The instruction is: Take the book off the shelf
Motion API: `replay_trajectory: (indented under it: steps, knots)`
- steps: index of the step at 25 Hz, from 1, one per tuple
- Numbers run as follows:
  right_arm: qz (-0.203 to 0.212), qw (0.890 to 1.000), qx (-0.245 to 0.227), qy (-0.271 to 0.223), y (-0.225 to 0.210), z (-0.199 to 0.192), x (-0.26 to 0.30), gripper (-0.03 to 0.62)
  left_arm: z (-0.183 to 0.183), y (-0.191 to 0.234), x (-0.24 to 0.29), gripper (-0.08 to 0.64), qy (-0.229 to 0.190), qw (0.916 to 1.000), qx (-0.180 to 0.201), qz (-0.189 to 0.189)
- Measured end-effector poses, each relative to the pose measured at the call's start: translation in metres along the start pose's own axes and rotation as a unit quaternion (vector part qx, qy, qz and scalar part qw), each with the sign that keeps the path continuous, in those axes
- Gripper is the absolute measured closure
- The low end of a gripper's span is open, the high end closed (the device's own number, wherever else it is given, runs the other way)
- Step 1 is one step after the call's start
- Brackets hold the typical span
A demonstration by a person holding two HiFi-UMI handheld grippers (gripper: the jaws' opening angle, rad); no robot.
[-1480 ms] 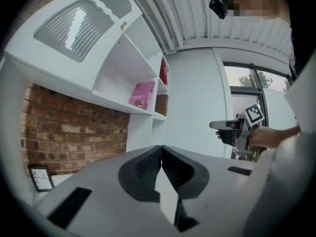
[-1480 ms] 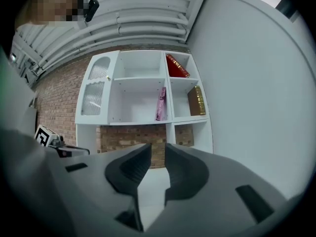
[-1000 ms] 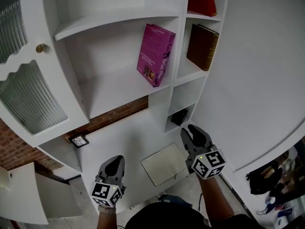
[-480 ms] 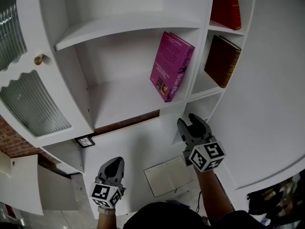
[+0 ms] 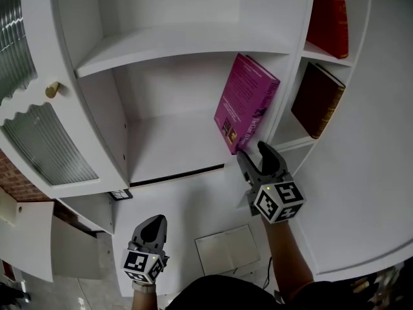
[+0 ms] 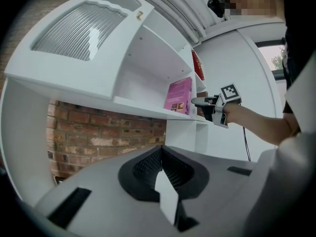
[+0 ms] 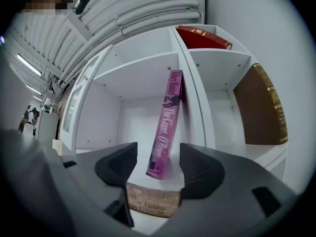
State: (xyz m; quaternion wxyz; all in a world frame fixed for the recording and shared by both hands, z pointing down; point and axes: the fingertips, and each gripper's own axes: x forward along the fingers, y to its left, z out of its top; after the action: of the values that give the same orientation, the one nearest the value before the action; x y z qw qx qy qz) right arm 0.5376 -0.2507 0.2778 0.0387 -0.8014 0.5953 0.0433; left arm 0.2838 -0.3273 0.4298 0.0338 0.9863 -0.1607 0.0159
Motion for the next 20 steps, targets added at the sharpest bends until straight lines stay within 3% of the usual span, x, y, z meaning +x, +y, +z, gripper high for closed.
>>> replay_trajectory:
  steps: [20]
  knots:
    - [-0.001,0.999,-0.002,0.034,-0.003,0.003,0.071,0.328,-0.011,0.026,-0.015,0.551,0.007,0.997,-0.004,0.077]
